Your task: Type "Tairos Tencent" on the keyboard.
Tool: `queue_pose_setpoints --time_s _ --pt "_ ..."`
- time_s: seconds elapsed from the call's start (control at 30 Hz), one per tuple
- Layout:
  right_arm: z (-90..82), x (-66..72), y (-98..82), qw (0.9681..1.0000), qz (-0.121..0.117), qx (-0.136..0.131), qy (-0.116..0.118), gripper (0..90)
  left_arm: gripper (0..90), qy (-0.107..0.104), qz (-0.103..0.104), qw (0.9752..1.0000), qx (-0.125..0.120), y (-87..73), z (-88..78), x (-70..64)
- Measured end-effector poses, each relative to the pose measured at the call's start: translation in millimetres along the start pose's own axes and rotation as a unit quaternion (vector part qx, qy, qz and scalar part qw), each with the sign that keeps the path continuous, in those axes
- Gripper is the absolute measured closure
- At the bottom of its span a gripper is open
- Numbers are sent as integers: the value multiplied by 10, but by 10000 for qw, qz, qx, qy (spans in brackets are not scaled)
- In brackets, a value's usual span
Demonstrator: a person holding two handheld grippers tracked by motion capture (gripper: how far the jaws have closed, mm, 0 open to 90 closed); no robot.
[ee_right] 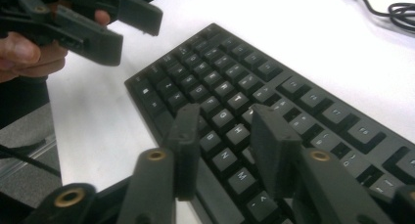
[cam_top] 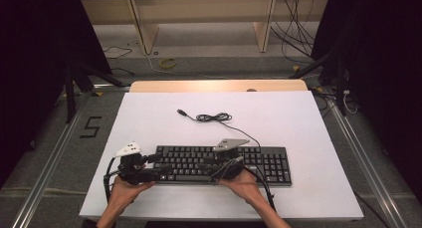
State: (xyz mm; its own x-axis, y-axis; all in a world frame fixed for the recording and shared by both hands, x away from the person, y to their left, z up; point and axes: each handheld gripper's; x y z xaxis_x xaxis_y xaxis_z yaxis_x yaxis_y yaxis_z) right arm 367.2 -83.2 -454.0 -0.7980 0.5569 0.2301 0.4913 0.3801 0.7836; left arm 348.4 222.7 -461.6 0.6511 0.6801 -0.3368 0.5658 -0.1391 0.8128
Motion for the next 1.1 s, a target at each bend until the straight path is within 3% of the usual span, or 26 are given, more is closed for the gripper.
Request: queue_pose_setpoints --time_s 0.4,0.7,1.1 --pt "82 -83 87 9999 62 52 -126 475 327 216 -181 9994 206 -15 -2 61" --pt "169 -111 144 9998 78 84 -180 441 445 317 -226 9983 444 -27 0 89" --pt "283 -93 227 9998 20 128 -115 484 589 369 -192 9966 710 -46 16 102"
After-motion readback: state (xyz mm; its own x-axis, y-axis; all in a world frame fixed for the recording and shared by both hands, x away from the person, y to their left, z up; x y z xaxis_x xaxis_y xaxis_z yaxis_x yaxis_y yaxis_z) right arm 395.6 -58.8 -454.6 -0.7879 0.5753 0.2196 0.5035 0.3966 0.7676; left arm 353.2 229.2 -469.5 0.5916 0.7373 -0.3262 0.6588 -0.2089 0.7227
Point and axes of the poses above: each handheld gripper's, and its own axes: z roughly forward along the jaws, y roughly out of its top, x roughly to its left
